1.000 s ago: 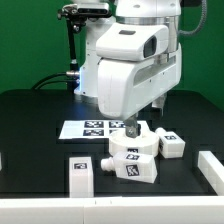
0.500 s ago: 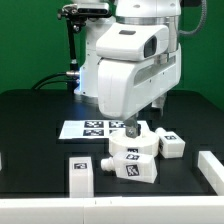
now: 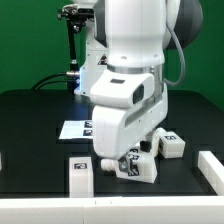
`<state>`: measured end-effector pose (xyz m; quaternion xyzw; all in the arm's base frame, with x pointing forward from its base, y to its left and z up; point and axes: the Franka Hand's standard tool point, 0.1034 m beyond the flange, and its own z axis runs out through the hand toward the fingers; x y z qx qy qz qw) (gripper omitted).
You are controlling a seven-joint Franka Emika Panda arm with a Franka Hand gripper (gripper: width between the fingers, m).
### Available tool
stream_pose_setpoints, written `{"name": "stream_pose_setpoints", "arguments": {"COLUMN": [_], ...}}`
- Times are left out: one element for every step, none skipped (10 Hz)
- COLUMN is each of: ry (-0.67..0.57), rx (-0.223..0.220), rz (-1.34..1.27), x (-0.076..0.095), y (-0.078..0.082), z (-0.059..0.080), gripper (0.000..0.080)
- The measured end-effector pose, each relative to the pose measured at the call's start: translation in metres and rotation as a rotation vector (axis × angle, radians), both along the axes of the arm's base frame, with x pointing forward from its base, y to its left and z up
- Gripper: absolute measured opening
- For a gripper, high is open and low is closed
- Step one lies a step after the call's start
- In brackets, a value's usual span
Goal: Assemble stool
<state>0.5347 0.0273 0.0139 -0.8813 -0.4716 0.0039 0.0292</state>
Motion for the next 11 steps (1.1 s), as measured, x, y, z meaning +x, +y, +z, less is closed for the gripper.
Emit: {"name": "stream_pose_setpoints", "arguments": {"ry": [0.014,0.013,0.014,0.014,0.014,0.014,0.013,0.033,0.046,0.035,0.029], "rx": [0.001,0.003,0.003,0.003,0.003,0.003,0.003,-0.002,-0.013,-0.018,-0.025], "rz": [0.001,-0.001,-0.003,-0.003,-0.003,-0.003,-0.003,-0.008,-0.005,-0.018,-0.033], "x": [0.002,0.005,0.005,0.005,0.005,0.005,0.005,0.006,0.015,0.020,0.017], "y": [0.000,-0.001,-0.002,-0.001,-0.001,-0.002,-0.002,0.001,0.006,0.008,0.000], "z": [-0.004,-0.007,-0.008,-0.008,-0.008,-0.008,-0.008,-0.004,0.014,0.033,0.050], "gripper": [0.0650,0.0650,0.0650,0.0634,0.0634,0.0459,0.0317,0.0318,0.0318,0.0318,0.0318]}}
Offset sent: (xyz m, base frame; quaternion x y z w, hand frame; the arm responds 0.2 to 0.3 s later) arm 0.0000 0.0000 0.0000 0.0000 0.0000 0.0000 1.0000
